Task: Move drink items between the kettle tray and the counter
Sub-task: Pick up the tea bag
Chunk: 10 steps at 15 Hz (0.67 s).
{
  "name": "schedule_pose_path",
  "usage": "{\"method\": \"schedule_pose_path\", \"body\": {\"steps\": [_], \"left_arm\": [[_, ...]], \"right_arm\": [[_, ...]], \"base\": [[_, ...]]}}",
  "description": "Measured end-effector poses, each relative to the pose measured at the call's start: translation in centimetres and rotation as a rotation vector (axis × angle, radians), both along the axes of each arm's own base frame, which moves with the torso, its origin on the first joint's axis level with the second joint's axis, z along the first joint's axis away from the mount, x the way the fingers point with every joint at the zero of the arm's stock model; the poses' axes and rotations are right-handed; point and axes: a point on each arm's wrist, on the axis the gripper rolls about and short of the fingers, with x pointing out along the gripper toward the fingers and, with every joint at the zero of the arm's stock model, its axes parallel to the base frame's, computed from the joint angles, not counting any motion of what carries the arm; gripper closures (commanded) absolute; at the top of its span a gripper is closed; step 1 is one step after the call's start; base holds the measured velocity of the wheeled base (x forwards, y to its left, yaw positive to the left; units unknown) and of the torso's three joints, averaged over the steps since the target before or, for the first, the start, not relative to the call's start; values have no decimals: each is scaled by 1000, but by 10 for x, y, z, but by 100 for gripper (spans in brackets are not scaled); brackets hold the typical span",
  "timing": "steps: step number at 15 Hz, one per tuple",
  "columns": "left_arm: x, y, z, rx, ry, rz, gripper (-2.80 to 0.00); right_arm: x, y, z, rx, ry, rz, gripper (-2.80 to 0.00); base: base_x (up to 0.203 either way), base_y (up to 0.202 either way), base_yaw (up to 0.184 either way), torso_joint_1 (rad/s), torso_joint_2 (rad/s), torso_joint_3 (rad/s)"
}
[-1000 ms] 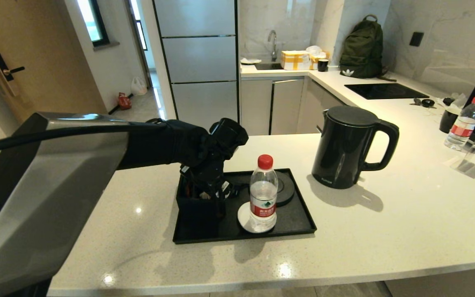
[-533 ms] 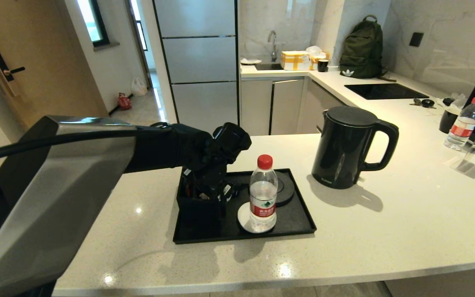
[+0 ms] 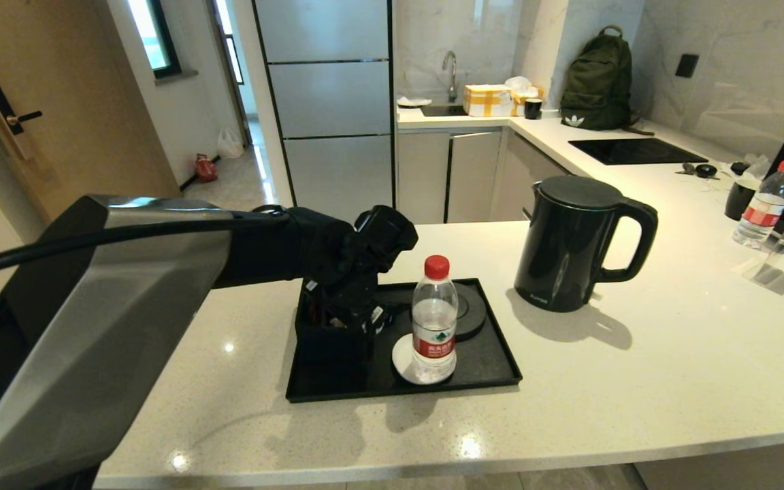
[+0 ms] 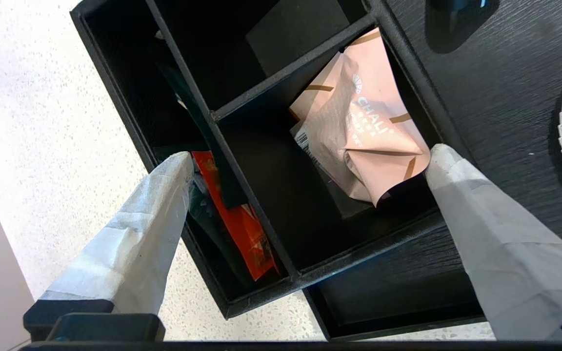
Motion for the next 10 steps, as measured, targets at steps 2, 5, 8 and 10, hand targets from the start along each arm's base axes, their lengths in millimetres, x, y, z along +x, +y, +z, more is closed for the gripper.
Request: {"method": "schedule_pose_path", "body": {"steps": [2, 5, 8, 10], "left_arm": [[0, 0, 0, -1, -2, 3, -280], [1, 0, 1, -3, -4, 4, -280], [0, 1, 2, -3, -7, 9, -280], [0, 2, 2, -3, -7, 10, -280]], "right_arm": [[0, 0, 0, 0, 0, 0, 0], [0, 0, 0, 0, 0, 0, 0], [0, 0, 0, 0, 0, 1, 0], [0, 0, 0, 0, 0, 0, 0]], "base": [[0, 0, 0, 0, 0, 0], [0, 0, 0, 0, 0, 0], [0, 0, 0, 0, 0, 0], [0, 0, 0, 0, 0, 0]]}}
